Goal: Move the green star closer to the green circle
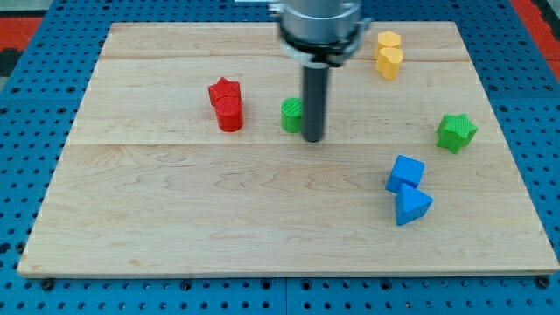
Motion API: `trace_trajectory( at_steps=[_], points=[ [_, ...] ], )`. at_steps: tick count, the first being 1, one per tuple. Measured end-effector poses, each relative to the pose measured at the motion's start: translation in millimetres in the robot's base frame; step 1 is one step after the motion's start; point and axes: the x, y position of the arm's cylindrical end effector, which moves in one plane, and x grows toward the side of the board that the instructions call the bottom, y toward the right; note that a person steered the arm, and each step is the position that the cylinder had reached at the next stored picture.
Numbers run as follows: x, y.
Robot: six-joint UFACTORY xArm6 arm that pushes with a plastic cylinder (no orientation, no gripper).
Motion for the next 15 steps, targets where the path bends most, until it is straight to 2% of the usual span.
trace_trajectory(
  at_steps=[1, 2, 3, 4, 5, 6, 7, 9, 10, 11, 12, 13, 15],
  points=[
    [-24, 13],
    [-45, -60],
    [-58, -34],
    [-79, 90],
    [-68, 208],
    [-19, 258],
    [4, 179],
    [4, -40],
    [18, -4],
    [40, -38],
    [36, -81],
    [5, -88],
    [-8, -92]
  ],
)
